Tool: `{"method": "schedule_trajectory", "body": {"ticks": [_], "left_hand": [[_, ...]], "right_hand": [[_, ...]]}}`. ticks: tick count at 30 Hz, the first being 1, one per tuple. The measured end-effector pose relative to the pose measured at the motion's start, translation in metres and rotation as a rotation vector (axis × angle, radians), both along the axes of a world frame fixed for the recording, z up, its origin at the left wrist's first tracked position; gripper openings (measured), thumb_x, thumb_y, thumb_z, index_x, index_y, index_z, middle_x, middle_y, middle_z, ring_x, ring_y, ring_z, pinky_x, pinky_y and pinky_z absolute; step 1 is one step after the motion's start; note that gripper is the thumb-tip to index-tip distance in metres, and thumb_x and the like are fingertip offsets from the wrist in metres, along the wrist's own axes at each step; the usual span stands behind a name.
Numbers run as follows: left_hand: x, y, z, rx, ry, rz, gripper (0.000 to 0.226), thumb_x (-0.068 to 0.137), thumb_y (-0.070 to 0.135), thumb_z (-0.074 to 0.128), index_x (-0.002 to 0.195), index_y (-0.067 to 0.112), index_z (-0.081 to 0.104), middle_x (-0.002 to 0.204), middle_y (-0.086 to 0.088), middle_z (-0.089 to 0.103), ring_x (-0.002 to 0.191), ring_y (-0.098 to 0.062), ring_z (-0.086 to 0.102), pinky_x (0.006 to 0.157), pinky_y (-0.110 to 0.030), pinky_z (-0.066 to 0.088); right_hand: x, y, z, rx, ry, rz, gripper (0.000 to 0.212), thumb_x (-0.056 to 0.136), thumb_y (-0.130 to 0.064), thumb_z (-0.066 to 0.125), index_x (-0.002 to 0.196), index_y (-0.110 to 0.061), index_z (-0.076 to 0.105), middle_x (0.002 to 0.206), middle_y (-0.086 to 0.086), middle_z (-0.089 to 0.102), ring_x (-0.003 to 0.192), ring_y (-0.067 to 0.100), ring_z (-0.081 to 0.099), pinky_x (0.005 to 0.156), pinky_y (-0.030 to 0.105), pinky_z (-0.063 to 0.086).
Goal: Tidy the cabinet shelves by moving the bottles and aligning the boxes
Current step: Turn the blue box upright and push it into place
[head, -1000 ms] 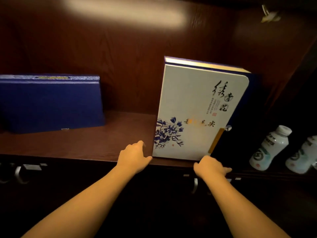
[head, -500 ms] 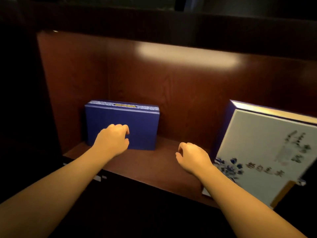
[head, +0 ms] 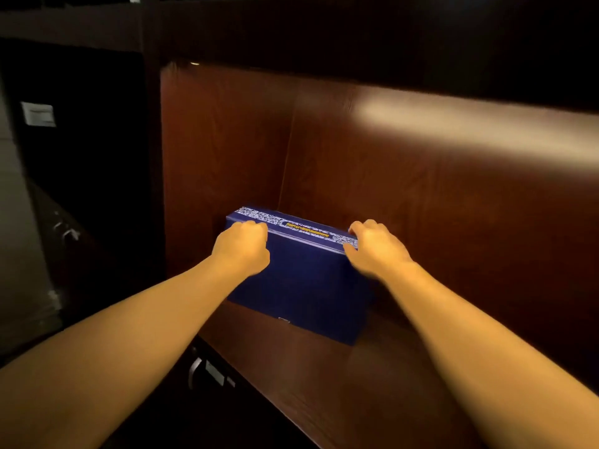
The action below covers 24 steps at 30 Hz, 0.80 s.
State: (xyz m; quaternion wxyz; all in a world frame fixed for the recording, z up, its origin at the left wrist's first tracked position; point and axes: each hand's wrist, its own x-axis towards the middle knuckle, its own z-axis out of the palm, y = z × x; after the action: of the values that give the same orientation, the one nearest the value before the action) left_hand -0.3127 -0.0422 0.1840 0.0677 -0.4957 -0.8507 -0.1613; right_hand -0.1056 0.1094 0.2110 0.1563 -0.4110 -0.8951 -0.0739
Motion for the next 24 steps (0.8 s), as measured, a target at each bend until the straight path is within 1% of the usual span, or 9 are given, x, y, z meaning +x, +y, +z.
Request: {"method": "schedule_trajectory", "body": {"ticks": [5, 9, 11, 12, 14, 15, 17, 20, 24], "left_hand": [[-0.01, 0.032, -0.001, -0.051, -0.134, 0.113, 0.019, 0.093, 0.027, 0.055, 0.094, 0.01, 0.063, 0.075, -0.002, 0.058, 0.067, -0.02, 0.056, 0.054, -0.032, 0.042], [-0.015, 0.045, -0.002, -0.071, -0.245, 0.145, 0.033, 0.097, 0.039, 0.047, 0.077, 0.014, 0.055, 0.069, -0.003, 0.058, 0.061, -0.016, 0.052, 0.049, -0.03, 0.034], [-0.019, 0.052, 0.0, -0.112, -0.3, 0.144, 0.043, 0.1, 0.045, 0.041, 0.095, 0.011, 0.066, 0.081, -0.008, 0.065, 0.068, -0.018, 0.057, 0.054, -0.03, 0.039], [-0.019, 0.055, 0.002, -0.139, -0.342, 0.148, 0.051, 0.101, 0.048, 0.038, 0.116, 0.008, 0.066, 0.102, -0.012, 0.069, 0.082, -0.022, 0.061, 0.063, -0.031, 0.044], [-0.021, 0.059, 0.007, -0.184, -0.4, 0.17, 0.066, 0.103, 0.053, 0.029, 0.143, 0.005, 0.049, 0.142, -0.016, 0.055, 0.119, -0.031, 0.057, 0.092, -0.037, 0.046], [-0.021, 0.062, 0.01, -0.21, -0.399, 0.161, 0.069, 0.103, 0.055, 0.025, 0.145, 0.005, 0.048, 0.147, -0.016, 0.051, 0.126, -0.032, 0.054, 0.098, -0.039, 0.044], [-0.021, 0.065, 0.017, -0.276, -0.39, 0.135, 0.074, 0.101, 0.063, 0.021, 0.136, 0.009, 0.057, 0.13, -0.014, 0.063, 0.112, -0.03, 0.062, 0.083, -0.038, 0.051], [-0.017, 0.067, 0.029, -0.335, -0.496, 0.145, 0.092, 0.09, 0.081, 0.021, 0.143, 0.011, 0.048, 0.099, -0.01, 0.064, 0.078, -0.025, 0.062, 0.051, -0.035, 0.039], [-0.01, 0.066, 0.042, -0.403, -0.557, 0.097, 0.111, 0.076, 0.094, 0.022, 0.157, 0.018, 0.027, 0.113, -0.011, 0.057, 0.077, -0.026, 0.064, 0.041, -0.029, 0.046]], "right_hand": [[-0.037, 0.058, 0.001, -0.088, -0.062, 0.074, 0.061, 0.091, -0.058, 0.057, 0.141, -0.025, 0.045, 0.137, 0.009, 0.052, 0.121, 0.029, 0.052, 0.098, 0.045, 0.048], [-0.047, 0.081, -0.019, -0.264, -0.06, 0.055, 0.065, 0.093, -0.066, 0.044, 0.145, -0.028, 0.04, 0.141, 0.01, 0.049, 0.121, 0.03, 0.052, 0.1, 0.048, 0.046], [-0.047, 0.086, -0.024, -0.308, -0.034, 0.045, 0.063, 0.094, -0.067, 0.04, 0.145, -0.03, 0.039, 0.139, 0.009, 0.051, 0.118, 0.028, 0.054, 0.098, 0.048, 0.047], [-0.046, 0.085, -0.025, -0.314, -0.033, 0.042, 0.063, 0.094, -0.068, 0.038, 0.146, -0.03, 0.038, 0.139, 0.008, 0.052, 0.117, 0.028, 0.054, 0.097, 0.048, 0.047], [-0.044, 0.082, -0.025, -0.326, -0.031, 0.029, 0.065, 0.094, -0.069, 0.037, 0.147, -0.031, 0.037, 0.14, 0.008, 0.051, 0.118, 0.028, 0.054, 0.097, 0.048, 0.047], [-0.043, 0.079, -0.025, -0.325, -0.029, 0.012, 0.066, 0.094, -0.07, 0.036, 0.147, -0.031, 0.037, 0.14, 0.008, 0.051, 0.119, 0.028, 0.053, 0.098, 0.047, 0.046], [-0.04, 0.072, -0.025, -0.318, -0.028, -0.028, 0.067, 0.094, -0.07, 0.035, 0.148, -0.031, 0.036, 0.142, 0.008, 0.05, 0.122, 0.03, 0.051, 0.098, 0.047, 0.043], [-0.039, 0.055, -0.026, -0.323, -0.036, -0.096, 0.068, 0.094, -0.071, 0.033, 0.149, -0.031, 0.035, 0.144, 0.009, 0.047, 0.125, 0.032, 0.048, 0.101, 0.049, 0.038], [-0.035, 0.023, -0.027, -0.335, -0.04, -0.229, 0.07, 0.093, -0.071, 0.028, 0.151, -0.031, 0.032, 0.148, 0.011, 0.042, 0.131, 0.035, 0.041, 0.107, 0.052, 0.032]]}}
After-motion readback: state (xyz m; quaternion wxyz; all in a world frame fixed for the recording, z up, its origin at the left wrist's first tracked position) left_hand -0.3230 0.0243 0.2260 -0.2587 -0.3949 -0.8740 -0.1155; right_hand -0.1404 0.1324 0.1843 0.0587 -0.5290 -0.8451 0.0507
